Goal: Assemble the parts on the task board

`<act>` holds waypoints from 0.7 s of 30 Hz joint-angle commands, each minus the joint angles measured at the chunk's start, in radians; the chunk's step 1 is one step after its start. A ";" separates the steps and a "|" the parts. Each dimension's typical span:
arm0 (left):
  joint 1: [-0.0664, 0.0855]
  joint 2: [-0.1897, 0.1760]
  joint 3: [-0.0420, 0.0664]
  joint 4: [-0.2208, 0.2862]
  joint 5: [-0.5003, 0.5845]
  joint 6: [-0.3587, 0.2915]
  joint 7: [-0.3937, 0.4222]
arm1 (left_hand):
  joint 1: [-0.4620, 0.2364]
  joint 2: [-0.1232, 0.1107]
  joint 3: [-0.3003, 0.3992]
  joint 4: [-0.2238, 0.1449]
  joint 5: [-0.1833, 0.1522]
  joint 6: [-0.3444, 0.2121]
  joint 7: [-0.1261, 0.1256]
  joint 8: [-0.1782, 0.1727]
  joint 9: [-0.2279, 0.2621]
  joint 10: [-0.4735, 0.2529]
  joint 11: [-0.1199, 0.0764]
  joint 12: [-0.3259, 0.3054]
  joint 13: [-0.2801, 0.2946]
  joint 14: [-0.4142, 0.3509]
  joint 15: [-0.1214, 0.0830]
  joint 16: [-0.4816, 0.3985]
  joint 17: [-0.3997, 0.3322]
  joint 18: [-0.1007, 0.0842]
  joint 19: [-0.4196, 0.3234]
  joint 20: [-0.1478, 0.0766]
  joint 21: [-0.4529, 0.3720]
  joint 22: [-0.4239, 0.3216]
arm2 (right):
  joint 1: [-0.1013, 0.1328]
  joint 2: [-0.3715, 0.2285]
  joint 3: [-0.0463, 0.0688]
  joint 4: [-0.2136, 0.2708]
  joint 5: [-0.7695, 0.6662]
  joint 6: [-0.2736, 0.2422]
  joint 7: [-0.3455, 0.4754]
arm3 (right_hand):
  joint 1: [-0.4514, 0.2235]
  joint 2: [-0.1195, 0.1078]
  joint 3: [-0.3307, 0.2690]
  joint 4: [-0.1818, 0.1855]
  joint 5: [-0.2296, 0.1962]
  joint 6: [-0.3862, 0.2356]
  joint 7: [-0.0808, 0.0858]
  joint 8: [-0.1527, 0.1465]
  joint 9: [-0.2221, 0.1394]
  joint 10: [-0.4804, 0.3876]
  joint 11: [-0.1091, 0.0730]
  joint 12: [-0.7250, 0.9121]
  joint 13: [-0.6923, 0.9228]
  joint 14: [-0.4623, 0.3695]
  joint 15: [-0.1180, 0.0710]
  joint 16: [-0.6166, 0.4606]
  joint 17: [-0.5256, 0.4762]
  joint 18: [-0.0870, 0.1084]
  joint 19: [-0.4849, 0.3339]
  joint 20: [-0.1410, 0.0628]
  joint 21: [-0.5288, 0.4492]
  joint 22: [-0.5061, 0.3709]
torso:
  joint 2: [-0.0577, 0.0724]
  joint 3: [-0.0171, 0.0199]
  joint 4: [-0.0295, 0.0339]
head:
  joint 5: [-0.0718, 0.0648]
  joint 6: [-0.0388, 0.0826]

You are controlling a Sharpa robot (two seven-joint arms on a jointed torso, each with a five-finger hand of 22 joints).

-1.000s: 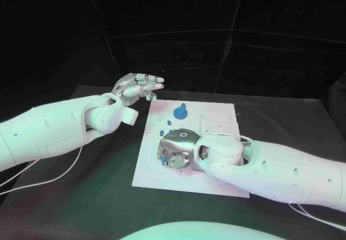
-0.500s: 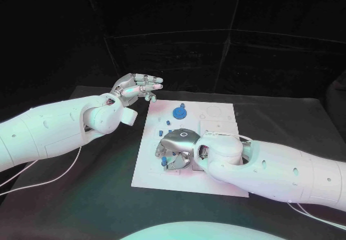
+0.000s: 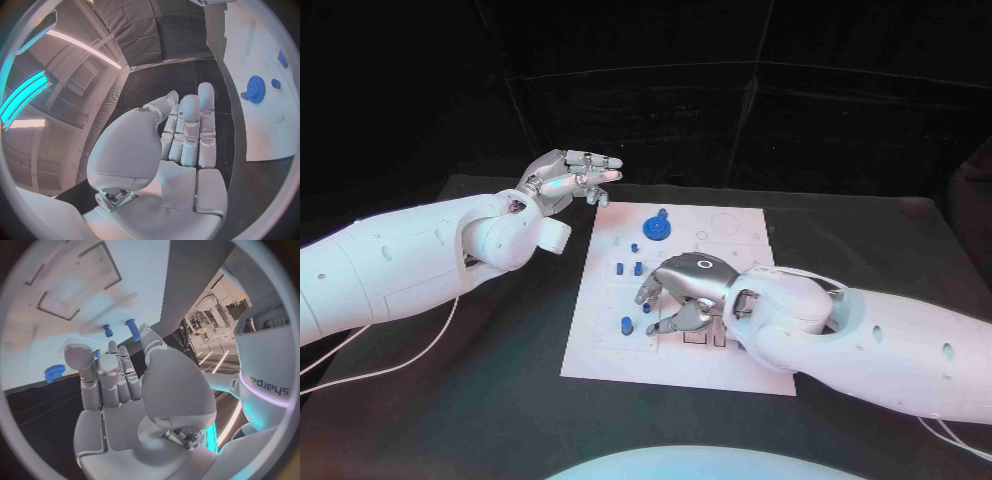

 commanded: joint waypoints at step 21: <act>0.001 -0.007 -0.020 0.007 0.004 -0.003 0.020 | -0.009 0.002 -0.001 -0.008 0.004 -0.006 -0.001 0.009 -0.001 -0.007 -0.003 0.009 -0.001 -0.004 0.002 0.006 -0.001 0.005 0.003 0.000 -0.004 -0.001 | 0.026 -0.378 0.000 0.191 0.348 -0.070 -0.413 | -0.042 0.062 -0.232 0.171 0.167 0.036 -0.065 0.207 0.059 0.259 -0.077 1.011 0.996 0.066 -0.068 0.228 0.350 -0.055 0.140 -0.058 0.239 0.392 | -0.014 -0.0033 -0.0264 | -0.090 0.022</act>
